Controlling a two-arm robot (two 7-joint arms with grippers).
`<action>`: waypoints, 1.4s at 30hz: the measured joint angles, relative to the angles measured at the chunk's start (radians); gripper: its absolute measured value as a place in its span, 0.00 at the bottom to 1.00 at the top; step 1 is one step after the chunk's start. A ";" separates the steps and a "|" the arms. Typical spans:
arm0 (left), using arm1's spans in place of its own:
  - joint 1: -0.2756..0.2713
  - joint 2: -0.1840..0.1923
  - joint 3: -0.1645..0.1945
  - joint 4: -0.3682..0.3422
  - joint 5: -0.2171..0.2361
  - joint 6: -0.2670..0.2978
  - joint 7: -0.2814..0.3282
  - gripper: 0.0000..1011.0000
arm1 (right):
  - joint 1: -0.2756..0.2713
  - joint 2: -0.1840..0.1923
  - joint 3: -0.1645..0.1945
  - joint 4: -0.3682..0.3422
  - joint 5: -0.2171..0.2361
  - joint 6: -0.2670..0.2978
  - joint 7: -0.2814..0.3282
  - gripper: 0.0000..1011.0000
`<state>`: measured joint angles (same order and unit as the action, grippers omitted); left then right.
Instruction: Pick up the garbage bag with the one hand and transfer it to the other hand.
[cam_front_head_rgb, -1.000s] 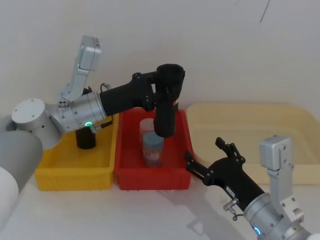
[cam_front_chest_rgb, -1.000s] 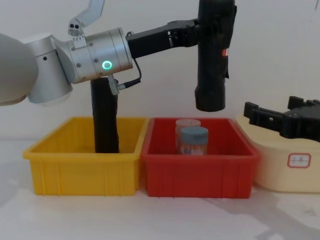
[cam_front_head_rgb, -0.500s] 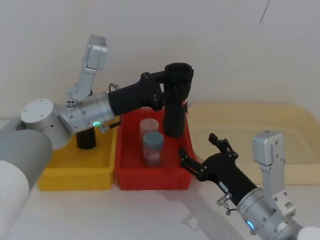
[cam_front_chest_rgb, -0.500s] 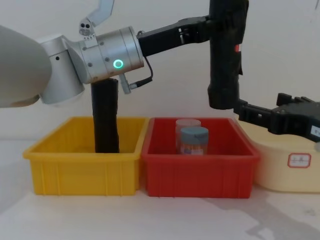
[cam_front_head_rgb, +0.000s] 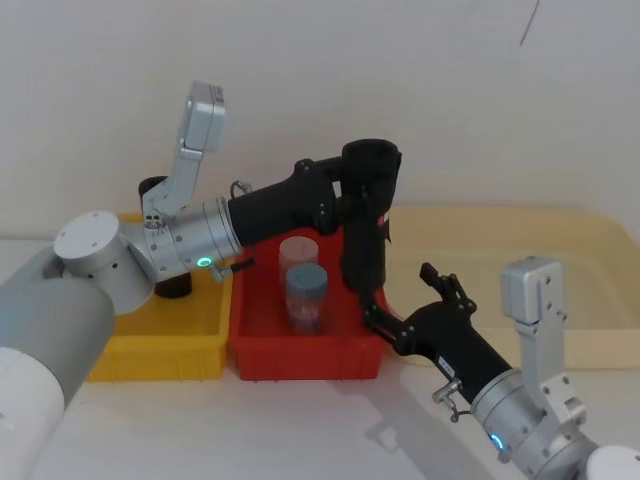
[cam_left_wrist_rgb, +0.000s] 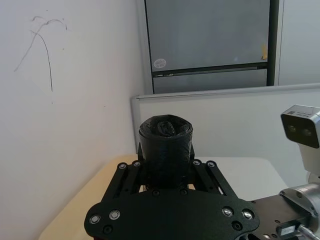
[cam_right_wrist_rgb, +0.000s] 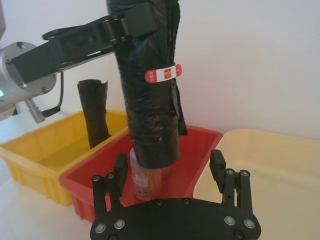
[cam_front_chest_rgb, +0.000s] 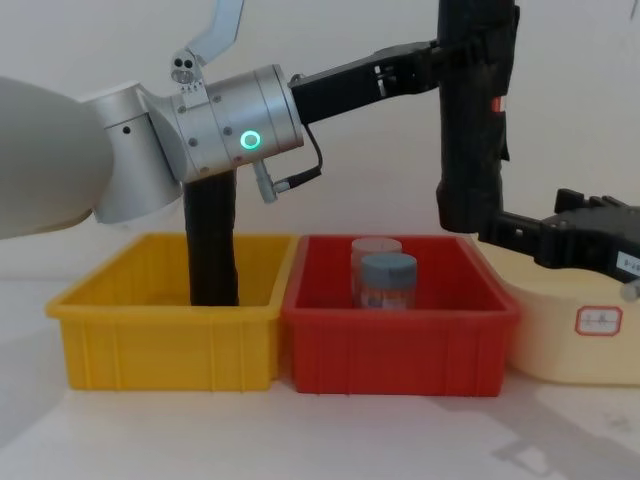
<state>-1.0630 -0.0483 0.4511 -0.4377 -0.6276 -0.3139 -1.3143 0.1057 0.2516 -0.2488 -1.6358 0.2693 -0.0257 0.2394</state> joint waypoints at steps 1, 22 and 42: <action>0.003 0.001 0.000 -0.005 0.000 0.004 0.002 0.37 | 0.001 -0.001 0.001 0.002 -0.001 0.000 -0.001 0.99; 0.061 0.020 0.011 -0.095 -0.016 0.053 0.024 0.37 | 0.019 -0.017 -0.007 0.011 -0.046 0.041 -0.005 0.99; 0.073 0.025 0.025 -0.126 -0.033 0.072 0.031 0.37 | 0.030 -0.024 -0.023 0.002 -0.064 0.067 0.007 0.99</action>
<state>-0.9896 -0.0234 0.4766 -0.5636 -0.6605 -0.2423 -1.2837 0.1352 0.2271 -0.2714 -1.6333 0.2056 0.0411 0.2461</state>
